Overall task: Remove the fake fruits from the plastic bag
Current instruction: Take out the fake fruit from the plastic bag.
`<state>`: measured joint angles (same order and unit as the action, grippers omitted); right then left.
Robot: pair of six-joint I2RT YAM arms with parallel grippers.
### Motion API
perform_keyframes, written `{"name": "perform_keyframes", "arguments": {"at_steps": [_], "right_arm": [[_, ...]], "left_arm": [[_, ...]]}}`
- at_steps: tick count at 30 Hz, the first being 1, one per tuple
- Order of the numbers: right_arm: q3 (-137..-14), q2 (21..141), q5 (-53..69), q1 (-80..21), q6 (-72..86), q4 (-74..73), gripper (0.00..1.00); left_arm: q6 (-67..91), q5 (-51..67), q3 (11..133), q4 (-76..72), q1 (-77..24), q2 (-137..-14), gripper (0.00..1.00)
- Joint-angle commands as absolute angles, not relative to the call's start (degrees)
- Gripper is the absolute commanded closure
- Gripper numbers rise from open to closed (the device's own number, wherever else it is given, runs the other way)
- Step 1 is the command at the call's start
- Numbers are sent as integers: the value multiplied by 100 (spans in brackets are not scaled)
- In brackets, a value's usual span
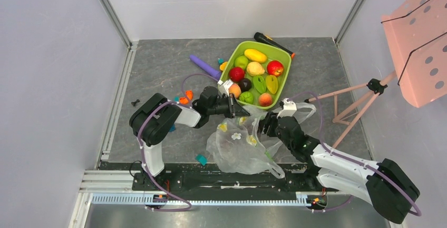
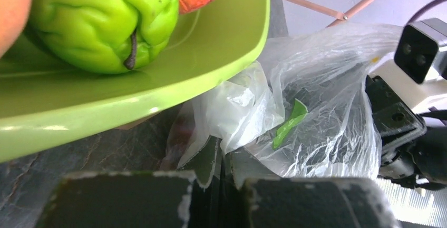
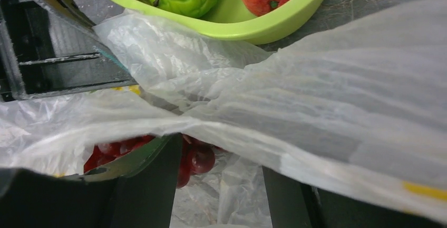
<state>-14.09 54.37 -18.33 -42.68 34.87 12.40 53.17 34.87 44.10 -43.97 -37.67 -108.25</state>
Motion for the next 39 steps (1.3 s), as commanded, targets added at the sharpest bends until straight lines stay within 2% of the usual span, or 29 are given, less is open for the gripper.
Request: {"name": "perform_keyframes", "arguments": {"at_steps": [1, 16, 32, 35, 37, 39], "right_arm": [[-1287, 5283, -2022, -4114, 3427, 1465, 42], [-912, 5467, -743, -3551, 3257, 2831, 39], [-929, 6483, -471, -3319, 3306, 3890, 42], [-972, 6716, -423, -3292, 3270, 4136, 48], [-1001, 6831, -372, -3284, 3236, 4232, 57], [-1041, 6876, -327, -3274, 3159, 4237, 69]], "left_arm": [[5494, 3846, 4522, -5022, -3825, -10859, 98], [5616, 4357, 4579, -5403, -3965, -11120, 98], [5678, 4570, 4614, -5643, -4015, -11338, 98], [5667, 4579, 4608, -5643, -4025, -11334, 98], [5669, 4579, 4603, -5651, -4030, -11329, 98], [5669, 4580, 4581, -5662, -4026, -11314, 98]]}}
